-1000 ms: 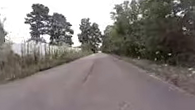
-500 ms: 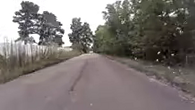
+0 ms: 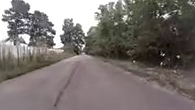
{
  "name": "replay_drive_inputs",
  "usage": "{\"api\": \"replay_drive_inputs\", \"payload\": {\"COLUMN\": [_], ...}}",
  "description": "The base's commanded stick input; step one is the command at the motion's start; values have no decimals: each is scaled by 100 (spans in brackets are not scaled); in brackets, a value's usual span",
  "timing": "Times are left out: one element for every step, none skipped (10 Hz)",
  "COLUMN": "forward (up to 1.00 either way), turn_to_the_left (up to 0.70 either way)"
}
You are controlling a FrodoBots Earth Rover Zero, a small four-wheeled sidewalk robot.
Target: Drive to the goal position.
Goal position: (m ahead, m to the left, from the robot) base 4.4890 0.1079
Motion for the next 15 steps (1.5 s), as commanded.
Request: {"api": "replay_drive_inputs", "payload": {"forward": [100,100,100,100,100,100,100,100,100,100,100,100,100,100,100], "turn_to_the_left": [-10,-10,-10,-10,-10,-10,-10,-10,-10,-10,-10,-9,-8,-8,-7]}}
